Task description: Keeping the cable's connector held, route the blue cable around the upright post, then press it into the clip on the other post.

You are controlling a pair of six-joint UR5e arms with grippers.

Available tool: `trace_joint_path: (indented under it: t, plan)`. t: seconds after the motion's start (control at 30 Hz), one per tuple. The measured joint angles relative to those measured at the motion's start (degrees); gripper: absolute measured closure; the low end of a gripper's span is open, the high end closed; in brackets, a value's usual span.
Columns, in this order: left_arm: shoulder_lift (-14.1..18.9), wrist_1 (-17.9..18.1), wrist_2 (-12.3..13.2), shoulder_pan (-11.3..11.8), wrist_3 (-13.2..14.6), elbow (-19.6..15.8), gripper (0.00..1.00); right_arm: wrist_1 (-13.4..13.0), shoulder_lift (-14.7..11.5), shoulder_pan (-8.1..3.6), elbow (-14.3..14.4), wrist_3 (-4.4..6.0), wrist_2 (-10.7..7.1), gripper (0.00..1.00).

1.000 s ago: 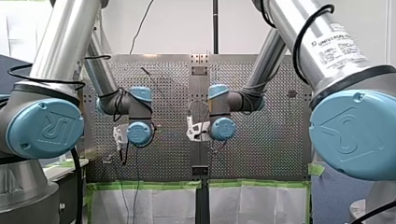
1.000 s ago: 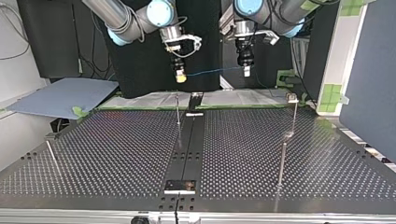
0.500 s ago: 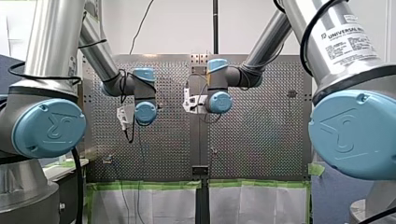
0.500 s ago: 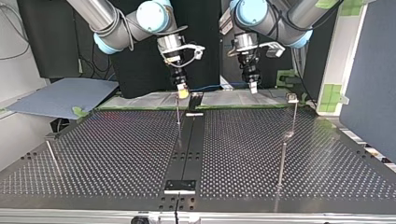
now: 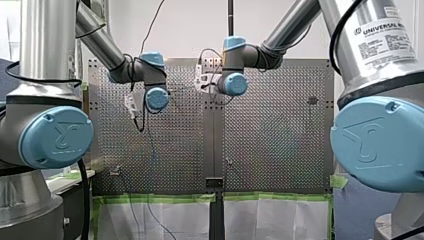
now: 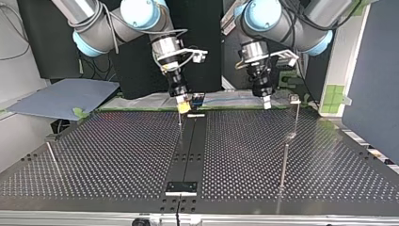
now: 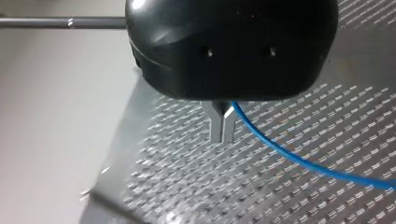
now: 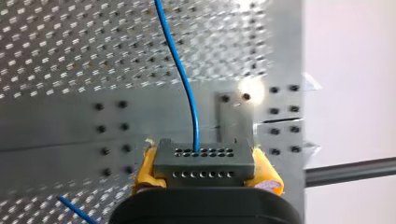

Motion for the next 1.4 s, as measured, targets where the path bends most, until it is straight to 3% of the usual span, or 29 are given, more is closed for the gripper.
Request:
trace_joint_path:
  t: [0.57, 0.9, 1.23, 1.4]
  plan:
    - [8.1, -8.1, -0.4, 3.7, 0.7, 7.9, 1.0, 2.0, -0.4, -0.75, -6.2, 3.34, -3.02, 1.0]
    - [12.6, -12.9, 1.4, 6.0, 2.2, 12.8, 1.0, 5.5, -0.3, -0.54, -10.5, 3.85, -5.23, 1.0]
    - [11.8, -17.9, 4.1, 8.4, 3.3, 17.8, 1.0, 6.3, -0.1, -0.71, -15.3, 6.81, -6.92, 1.0]
    - [10.6, -20.6, 6.5, 10.5, 3.3, 20.4, 1.0, 6.5, 0.7, -0.84, -18.3, 7.47, -7.11, 1.0]
